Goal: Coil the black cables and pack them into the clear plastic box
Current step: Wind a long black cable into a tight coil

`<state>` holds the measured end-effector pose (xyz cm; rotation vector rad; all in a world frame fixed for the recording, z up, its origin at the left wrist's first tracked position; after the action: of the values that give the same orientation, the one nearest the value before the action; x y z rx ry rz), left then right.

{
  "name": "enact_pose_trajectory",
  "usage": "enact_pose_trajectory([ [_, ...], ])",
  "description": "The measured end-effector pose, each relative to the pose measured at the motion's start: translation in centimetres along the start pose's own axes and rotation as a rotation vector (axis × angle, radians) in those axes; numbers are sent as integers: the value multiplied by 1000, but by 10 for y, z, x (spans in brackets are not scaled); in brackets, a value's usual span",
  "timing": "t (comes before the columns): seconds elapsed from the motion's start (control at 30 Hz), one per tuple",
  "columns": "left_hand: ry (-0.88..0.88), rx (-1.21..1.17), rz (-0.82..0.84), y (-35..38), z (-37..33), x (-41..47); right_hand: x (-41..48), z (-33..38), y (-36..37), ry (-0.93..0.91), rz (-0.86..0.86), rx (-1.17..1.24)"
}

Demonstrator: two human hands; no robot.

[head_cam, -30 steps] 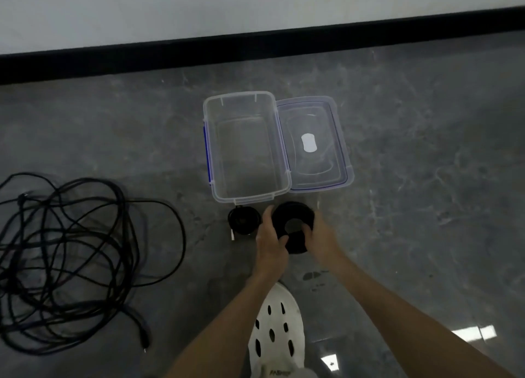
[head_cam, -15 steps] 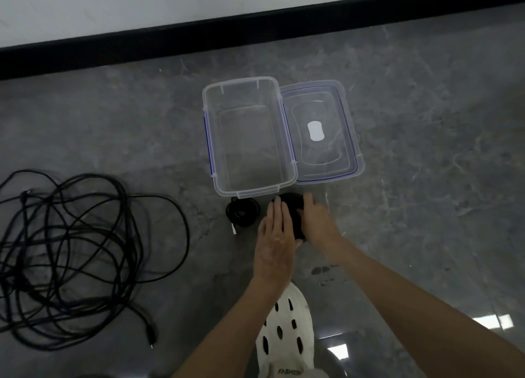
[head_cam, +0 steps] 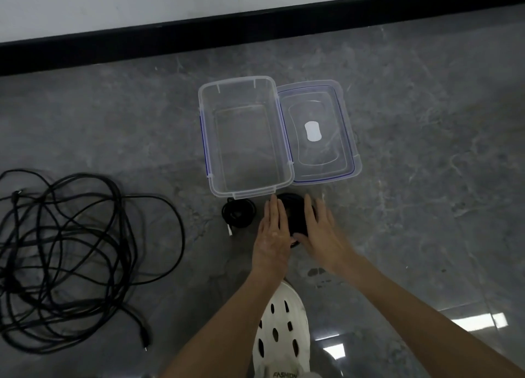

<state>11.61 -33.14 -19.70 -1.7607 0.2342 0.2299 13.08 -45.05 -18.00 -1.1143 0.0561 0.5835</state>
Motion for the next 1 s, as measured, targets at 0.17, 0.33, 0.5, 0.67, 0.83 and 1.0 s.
enact_pose_trajectory([
  [0.17,27,-39,-14,5,2,5,-1,-6,9,-113,41,11],
  [0.33,33,-75,-22,9,4,10,4,-9,10,-98,9,53],
  [0.5,5,-51,29,8,0,11,5,-8,7,-71,13,-1],
  [0.67,-13,-76,19,-4,2,7,7,-2,-3,-46,76,-120],
  [0.83,1,-46,-5,-17,9,-3,1,4,-8,-26,117,-122],
  [1.0,56,-30,-7,-25,17,-17,1,11,-19,-19,141,-162],
])
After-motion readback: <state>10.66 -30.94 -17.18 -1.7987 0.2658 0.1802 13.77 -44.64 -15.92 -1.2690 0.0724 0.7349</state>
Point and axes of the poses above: each hand's wrist, its own x-axis towards the middle knuckle, its own y-axis out of the palm, z = x × y, the point moved 3 cm from there along x, towards the middle knuckle, and after that the axes turned 10 degrees about -y, right-handed, at the moved point
